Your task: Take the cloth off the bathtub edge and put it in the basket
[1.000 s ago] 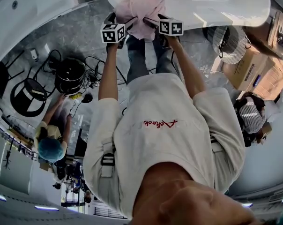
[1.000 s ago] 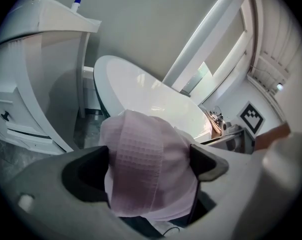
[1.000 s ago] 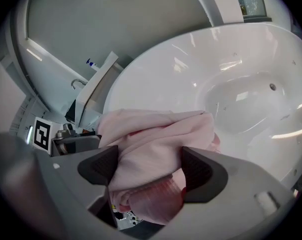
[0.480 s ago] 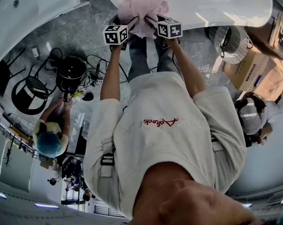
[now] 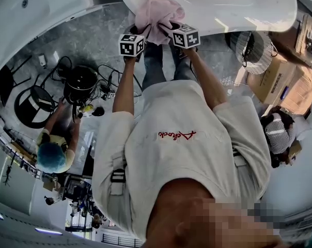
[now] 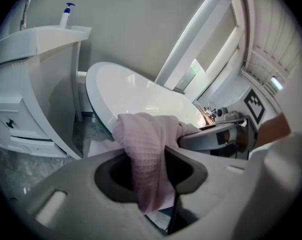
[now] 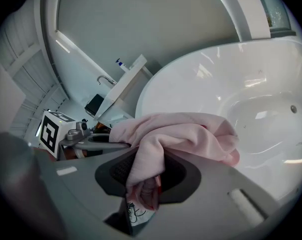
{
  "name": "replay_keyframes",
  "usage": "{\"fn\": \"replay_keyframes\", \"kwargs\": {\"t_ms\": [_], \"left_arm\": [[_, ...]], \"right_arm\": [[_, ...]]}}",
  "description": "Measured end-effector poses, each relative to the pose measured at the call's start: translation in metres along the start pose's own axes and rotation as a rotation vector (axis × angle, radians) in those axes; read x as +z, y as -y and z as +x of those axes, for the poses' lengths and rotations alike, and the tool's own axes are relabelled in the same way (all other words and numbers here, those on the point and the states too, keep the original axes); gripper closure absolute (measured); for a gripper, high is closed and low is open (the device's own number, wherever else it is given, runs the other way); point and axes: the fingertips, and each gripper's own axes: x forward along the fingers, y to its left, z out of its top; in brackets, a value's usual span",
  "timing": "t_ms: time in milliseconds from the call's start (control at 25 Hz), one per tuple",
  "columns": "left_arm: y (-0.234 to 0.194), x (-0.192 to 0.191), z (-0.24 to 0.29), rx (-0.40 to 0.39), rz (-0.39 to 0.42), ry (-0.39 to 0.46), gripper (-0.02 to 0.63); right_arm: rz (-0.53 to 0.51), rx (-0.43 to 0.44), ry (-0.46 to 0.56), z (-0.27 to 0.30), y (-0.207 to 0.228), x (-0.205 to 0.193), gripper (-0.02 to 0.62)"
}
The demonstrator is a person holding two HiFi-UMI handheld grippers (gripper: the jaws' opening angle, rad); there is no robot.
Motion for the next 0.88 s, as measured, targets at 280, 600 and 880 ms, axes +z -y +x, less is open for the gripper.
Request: {"fn": "replay_keyframes", "kwargs": {"t_ms": [280,600,880], "left_arm": [[0.014,0.021,-0.020,-0.025,0.026,0.068,0.472],[0.029,0.070,-0.045,-0.028,0.095,0.170,0.476],[0.045,0.129,-0.068,-0.036,0.159,0.276,0.476]], "right_arm": [[-0.058,0.050,0.062,-0.011,-0.026,0.025,0.492],[-0.120,0.076,0.173,-0.033,-0.056,0.071,0.494],[-0.164,0.082,0.288,-0.062,-0.075,0.124,0.494]]}}
